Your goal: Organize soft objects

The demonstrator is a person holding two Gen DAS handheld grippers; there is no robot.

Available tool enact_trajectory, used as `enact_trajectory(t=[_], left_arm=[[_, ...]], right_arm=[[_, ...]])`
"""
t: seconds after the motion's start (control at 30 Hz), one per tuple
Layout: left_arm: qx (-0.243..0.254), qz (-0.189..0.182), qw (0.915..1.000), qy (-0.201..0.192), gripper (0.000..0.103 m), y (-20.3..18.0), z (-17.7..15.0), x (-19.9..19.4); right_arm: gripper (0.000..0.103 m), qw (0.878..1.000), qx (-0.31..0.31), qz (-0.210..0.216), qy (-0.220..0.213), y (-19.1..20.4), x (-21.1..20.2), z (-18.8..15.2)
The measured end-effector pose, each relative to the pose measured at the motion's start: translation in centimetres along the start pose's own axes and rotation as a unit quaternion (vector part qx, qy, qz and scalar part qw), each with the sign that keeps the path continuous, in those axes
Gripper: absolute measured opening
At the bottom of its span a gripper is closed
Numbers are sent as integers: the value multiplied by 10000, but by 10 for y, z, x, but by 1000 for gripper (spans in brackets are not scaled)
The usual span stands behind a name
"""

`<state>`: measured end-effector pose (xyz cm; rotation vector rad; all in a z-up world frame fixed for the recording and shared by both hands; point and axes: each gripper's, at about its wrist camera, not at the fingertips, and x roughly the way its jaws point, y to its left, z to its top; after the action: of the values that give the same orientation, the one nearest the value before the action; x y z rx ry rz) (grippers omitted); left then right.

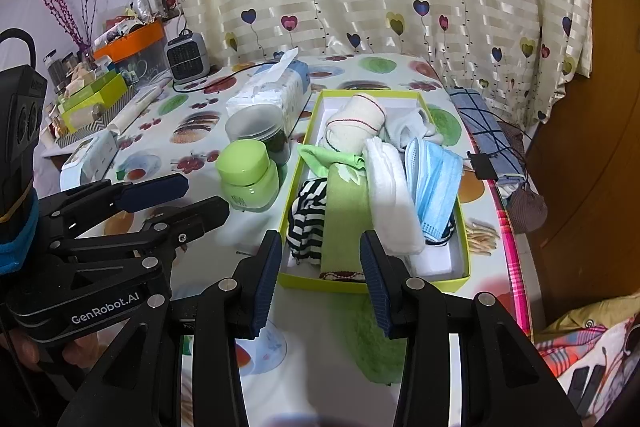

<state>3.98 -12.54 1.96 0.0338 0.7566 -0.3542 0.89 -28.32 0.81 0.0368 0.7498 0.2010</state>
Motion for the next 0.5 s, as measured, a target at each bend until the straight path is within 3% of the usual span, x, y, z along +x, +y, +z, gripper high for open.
enact_trajectory(t=[0.5], left_arm=[[26,-10,10000,53,50,-1,-5,4]], right_arm=[[42,10000,24,10,22,-1,3,-1]])
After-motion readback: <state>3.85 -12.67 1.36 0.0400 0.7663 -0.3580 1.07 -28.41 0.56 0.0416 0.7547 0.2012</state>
